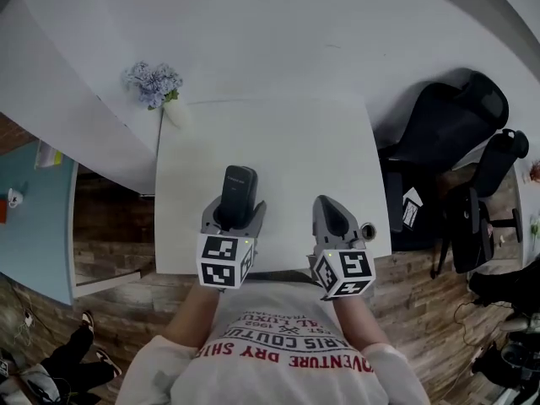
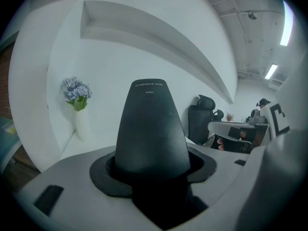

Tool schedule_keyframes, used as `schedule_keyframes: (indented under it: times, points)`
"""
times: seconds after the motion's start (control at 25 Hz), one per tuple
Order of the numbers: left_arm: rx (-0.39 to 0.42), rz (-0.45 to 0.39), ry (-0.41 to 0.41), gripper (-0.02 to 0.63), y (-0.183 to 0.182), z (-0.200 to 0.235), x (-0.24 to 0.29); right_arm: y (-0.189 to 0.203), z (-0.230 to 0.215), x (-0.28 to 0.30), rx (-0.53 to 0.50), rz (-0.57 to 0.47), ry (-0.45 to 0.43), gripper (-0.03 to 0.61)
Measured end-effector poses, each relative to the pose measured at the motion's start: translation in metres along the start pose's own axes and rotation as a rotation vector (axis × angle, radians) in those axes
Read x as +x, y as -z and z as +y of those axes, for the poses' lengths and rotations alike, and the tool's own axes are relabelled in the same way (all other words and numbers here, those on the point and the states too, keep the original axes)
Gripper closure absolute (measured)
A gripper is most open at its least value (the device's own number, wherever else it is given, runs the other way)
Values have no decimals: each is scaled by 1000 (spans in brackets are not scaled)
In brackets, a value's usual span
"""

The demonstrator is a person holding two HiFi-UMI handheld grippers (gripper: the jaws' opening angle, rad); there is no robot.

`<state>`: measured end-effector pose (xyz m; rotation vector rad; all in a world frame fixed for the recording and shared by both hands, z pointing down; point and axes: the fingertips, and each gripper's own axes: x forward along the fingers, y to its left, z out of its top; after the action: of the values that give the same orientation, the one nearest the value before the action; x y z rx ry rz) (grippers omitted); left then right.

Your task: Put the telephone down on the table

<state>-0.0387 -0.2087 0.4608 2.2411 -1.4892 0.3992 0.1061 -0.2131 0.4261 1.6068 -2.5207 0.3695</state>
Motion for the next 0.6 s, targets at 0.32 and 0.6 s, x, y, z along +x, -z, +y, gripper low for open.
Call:
schedule_keyframes:
  times: [0.32, 0.6]
  points:
    - [-70, 60, -110, 321, 17, 13, 15, 10, -8, 31, -6, 68, -98, 554]
    - [-136, 160, -175, 321, 47, 20, 44, 28, -24, 61, -18, 153, -158, 554]
